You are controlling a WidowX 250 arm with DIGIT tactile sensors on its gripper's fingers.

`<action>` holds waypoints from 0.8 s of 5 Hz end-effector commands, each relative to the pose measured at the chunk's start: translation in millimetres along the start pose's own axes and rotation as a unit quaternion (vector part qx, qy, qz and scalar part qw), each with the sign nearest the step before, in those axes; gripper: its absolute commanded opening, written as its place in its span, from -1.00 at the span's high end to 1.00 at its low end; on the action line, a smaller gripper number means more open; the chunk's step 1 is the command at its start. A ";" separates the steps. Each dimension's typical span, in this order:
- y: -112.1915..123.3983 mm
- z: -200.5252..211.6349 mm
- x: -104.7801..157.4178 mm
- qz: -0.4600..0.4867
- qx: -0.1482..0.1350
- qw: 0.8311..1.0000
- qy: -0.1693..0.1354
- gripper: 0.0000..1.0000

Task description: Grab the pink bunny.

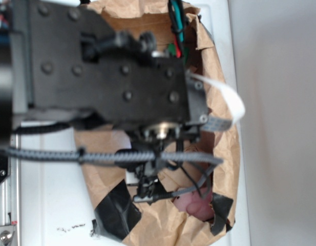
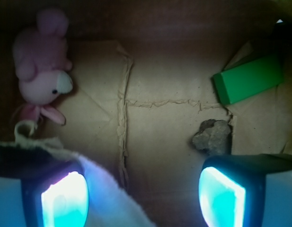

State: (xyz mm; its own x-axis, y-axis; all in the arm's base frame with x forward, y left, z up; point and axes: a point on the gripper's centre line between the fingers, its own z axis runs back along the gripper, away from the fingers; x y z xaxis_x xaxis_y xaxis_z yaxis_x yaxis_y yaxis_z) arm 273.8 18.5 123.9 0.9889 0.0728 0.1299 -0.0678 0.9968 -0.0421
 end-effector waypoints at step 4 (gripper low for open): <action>22.4 12.7 16.9 0.028 0.004 0.999 -0.045 -1.00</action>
State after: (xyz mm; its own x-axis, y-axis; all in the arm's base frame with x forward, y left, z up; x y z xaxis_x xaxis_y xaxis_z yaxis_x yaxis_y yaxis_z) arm 283.5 39.5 124.9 0.9771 0.1246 0.1724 -0.1182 0.9919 -0.0469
